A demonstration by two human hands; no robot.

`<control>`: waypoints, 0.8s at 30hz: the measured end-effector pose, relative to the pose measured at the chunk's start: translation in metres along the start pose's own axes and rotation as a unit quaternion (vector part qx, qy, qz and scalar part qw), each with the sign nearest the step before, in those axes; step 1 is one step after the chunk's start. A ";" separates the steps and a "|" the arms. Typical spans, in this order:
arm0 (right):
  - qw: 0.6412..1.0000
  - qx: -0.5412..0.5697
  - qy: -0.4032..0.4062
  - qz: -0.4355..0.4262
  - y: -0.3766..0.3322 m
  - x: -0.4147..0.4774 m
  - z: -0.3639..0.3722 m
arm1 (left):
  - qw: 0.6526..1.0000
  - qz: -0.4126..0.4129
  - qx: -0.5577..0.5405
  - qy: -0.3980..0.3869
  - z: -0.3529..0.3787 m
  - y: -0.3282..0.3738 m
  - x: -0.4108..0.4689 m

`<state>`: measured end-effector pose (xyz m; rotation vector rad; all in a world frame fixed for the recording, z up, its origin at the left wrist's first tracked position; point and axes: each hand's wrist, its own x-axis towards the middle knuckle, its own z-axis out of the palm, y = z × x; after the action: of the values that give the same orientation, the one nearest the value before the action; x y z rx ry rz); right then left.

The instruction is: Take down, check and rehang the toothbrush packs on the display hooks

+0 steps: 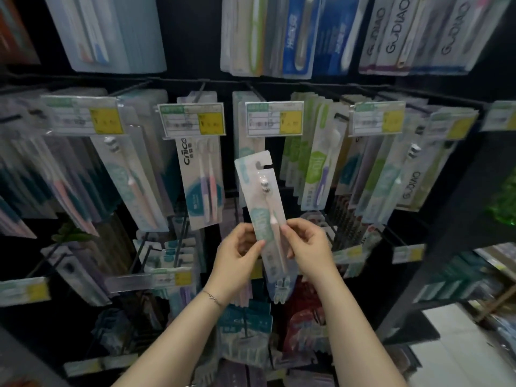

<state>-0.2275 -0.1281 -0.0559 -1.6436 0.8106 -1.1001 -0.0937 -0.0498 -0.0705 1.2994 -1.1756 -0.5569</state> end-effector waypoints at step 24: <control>0.993 0.006 0.007 -0.116 -0.019 0.092 0.005 | 0.991 0.031 -0.036 0.129 0.016 0.031 0.078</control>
<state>-0.1883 -0.2012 -0.0124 -1.7531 0.6309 -1.2762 -0.0881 -0.1160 -0.0169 1.2291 -0.9695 -0.3692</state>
